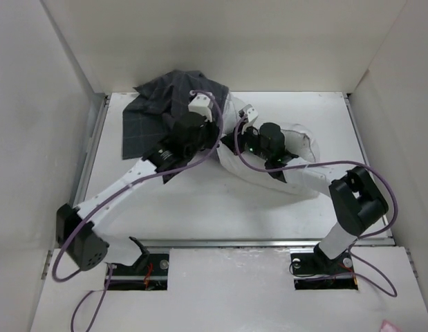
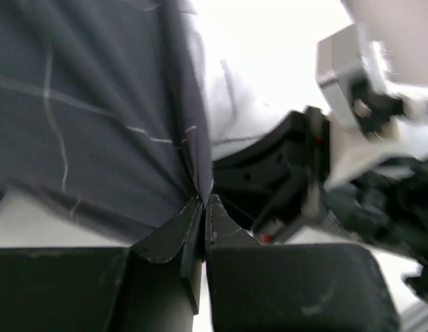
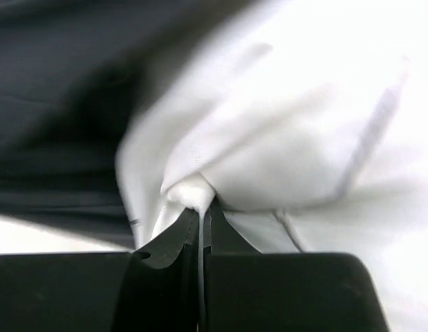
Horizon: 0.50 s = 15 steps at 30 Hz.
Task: Put the pillow into the pillowcase
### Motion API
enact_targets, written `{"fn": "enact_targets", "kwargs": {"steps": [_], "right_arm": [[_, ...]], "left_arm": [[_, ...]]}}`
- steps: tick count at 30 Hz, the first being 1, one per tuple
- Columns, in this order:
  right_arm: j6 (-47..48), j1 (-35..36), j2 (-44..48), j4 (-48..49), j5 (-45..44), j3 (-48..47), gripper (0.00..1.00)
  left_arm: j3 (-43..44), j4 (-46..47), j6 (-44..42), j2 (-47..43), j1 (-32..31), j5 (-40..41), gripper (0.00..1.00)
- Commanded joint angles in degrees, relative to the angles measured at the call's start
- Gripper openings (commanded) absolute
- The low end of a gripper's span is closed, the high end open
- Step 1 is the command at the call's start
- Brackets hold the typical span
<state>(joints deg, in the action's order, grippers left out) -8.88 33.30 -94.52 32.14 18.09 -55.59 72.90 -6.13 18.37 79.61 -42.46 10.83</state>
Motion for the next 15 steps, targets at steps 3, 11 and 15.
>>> {"fn": "enact_targets", "kwargs": {"steps": [3, 11, 15], "right_arm": [[-4.2, 1.6, -0.1, -1.4, 2.1, 2.1, 0.0], [-0.3, 6.8, 15.7, -16.7, 2.2, 2.6, 0.39], [-0.3, 6.8, 25.5, -23.1, 2.2, 1.1, 0.74]], "left_arm": [[-7.2, 1.9, 6.6, -8.8, -2.5, -3.5, 0.0], [-13.9, -4.3, 10.9, -10.6, -2.5, 0.5, 0.12], [-16.5, -6.6, 13.0, -11.7, -2.5, -2.0, 0.09]]}}
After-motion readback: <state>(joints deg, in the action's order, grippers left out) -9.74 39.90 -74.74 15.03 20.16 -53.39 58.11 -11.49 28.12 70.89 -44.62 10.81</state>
